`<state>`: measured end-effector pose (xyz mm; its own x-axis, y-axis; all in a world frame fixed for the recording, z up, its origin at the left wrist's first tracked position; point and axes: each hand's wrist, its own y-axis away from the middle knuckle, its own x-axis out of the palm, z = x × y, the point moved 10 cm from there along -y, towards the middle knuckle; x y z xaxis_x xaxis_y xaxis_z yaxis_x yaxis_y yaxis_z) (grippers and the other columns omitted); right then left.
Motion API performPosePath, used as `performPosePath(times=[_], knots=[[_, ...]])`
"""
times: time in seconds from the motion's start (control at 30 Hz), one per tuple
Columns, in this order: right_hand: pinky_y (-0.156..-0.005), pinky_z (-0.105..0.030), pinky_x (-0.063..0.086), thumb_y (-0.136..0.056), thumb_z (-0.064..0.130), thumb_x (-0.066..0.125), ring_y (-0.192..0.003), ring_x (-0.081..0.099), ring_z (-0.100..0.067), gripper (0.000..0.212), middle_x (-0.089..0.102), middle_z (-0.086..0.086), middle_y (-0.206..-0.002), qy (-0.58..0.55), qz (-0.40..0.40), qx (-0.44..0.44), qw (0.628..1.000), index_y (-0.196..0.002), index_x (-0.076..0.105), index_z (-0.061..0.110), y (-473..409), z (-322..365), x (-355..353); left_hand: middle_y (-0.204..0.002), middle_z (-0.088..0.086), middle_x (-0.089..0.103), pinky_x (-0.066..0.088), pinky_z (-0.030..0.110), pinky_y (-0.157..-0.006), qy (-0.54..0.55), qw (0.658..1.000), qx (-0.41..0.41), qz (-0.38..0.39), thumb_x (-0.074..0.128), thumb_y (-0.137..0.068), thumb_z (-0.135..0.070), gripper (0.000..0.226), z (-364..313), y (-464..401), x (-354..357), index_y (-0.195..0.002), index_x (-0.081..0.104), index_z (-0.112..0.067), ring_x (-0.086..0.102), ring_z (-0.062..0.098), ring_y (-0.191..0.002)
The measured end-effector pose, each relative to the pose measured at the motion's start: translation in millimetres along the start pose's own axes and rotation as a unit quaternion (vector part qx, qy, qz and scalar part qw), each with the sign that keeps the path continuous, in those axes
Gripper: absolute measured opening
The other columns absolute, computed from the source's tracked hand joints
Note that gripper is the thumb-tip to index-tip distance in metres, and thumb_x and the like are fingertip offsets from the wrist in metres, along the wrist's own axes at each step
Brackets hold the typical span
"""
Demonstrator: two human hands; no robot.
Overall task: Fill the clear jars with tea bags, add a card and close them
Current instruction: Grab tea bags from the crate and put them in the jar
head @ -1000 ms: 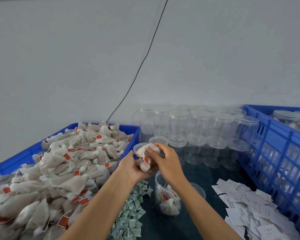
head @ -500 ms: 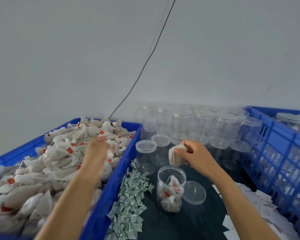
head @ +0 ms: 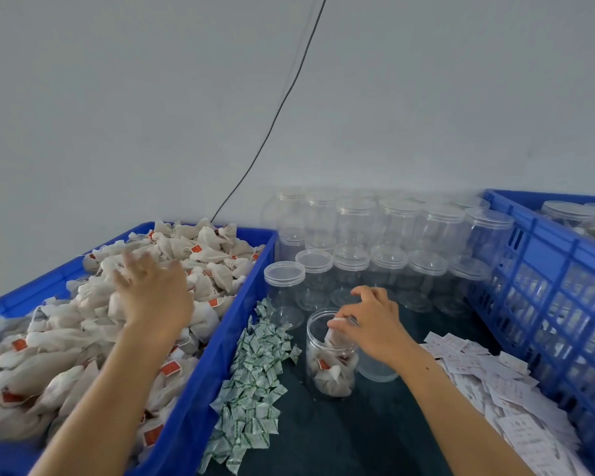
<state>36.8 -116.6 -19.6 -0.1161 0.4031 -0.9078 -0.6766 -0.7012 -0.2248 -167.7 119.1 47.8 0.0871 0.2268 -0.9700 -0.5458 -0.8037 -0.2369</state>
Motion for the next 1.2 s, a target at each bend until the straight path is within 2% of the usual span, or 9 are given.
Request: performPosePath(times=[0.1,0.2,0.33,0.53,0.8,0.9,1.0,1.1,1.2], knots=[[-0.105,-0.042,0.025,-0.086,0.041,0.067,-0.126,0.029,-0.019,0.012,0.046,0.005,-0.127,-0.026,-0.117,-0.036,0.992,-0.091,0.068,0.031,7,9,-26,-0.145,0.013,0.035,0.033,0.043,-0.109,0.072,0.989,0.118,-0.06,0.054,-0.095,-0.028,0.038,-72,31,-10,-0.133,0.049,-0.025,0.03,0.031,-0.137],[-0.091,-0.034,0.034,-0.083,0.036,0.071,-0.097,0.042,-0.014,0.013,0.052,0.01,-0.095,0.034,-0.173,-0.089,0.98,-0.084,0.069,0.024,13,30,-38,-0.13,0.005,0.049,0.045,0.035,-0.097,0.131,0.976,0.173,0.011,0.056,-0.094,-0.016,0.03,-130,48,29,-0.123,0.058,-0.023,0.047,0.023,-0.12],[-0.104,-0.032,0.031,-0.098,0.033,0.051,-0.088,0.056,-0.014,0.027,0.071,0.004,-0.095,0.082,0.015,-0.103,0.991,-0.097,0.074,0.019,4,43,-6,-0.124,0.006,0.06,0.05,0.032,-0.093,0.121,0.97,0.179,0.116,0.052,-0.095,-0.008,0.027,-163,52,101,-0.119,0.062,-0.016,0.058,0.021,-0.112],[-0.1,-0.03,0.033,-0.09,0.0,0.036,-0.107,0.05,-0.024,0.047,0.064,-0.001,-0.125,0.109,0.274,-0.072,0.953,-0.121,0.066,0.019,-1,54,31,-0.12,0.001,0.063,0.048,0.03,-0.091,0.172,0.964,0.182,0.091,0.056,-0.095,-0.016,0.02,-161,46,131,-0.113,0.063,-0.02,0.058,0.019,-0.11],[-0.085,-0.034,0.048,-0.089,-0.001,0.039,-0.095,0.059,-0.023,0.042,0.064,-0.012,-0.121,0.079,0.304,-0.027,0.949,-0.117,0.068,0.01,-1,50,35,-0.112,-0.004,0.065,0.049,0.03,-0.091,0.222,0.952,0.199,0.071,0.065,-0.089,-0.037,0.027,-167,43,134,-0.112,0.061,-0.022,0.059,0.014,-0.106],[-0.098,-0.033,0.049,-0.09,-0.005,0.037,-0.109,0.062,-0.015,0.047,0.065,-0.002,-0.122,-0.037,0.222,-0.037,0.974,-0.117,0.069,0.017,-3,50,14,-0.113,-0.003,0.065,0.048,0.03,-0.091,0.198,0.958,0.198,0.052,0.065,-0.089,-0.04,0.03,-170,43,134,-0.112,0.061,-0.022,0.058,0.015,-0.106],[-0.087,-0.015,0.049,-0.095,-0.008,0.037,-0.096,0.065,0.002,0.045,0.071,0.011,-0.103,-0.223,0.006,-0.047,0.974,-0.104,0.071,0.02,11,27,-43,-0.112,-0.005,0.065,0.048,0.029,-0.089,0.188,0.963,0.191,0.027,0.061,-0.091,-0.041,0.025,-171,43,129,-0.109,0.061,-0.024,0.059,0.015,-0.105],[-0.073,-0.013,0.051,-0.093,-0.013,0.039,-0.081,0.068,-0.007,0.043,0.073,0.005,-0.086,-0.353,-0.22,0.007,0.909,-0.089,0.071,0.016,56,-34,-74,-0.103,-0.007,0.068,0.049,0.025,-0.082,0.217,0.96,0.176,0.014,0.055,-0.095,-0.039,0.017,-168,42,126,-0.104,0.063,-0.027,0.062,0.012,-0.096],[-0.063,-0.018,0.051,-0.087,-0.022,0.036,-0.07,0.063,-0.023,0.044,0.069,-0.006,-0.07,-0.401,-0.316,0.146,0.848,-0.076,0.067,0.007,96,-99,-38,-0.084,-0.011,0.066,0.043,0.018,-0.062,0.291,0.947,0.136,0.01,0.054,-0.096,-0.038,0.016,-154,40,120,-0.089,0.064,-0.028,0.061,0.005,-0.077]])
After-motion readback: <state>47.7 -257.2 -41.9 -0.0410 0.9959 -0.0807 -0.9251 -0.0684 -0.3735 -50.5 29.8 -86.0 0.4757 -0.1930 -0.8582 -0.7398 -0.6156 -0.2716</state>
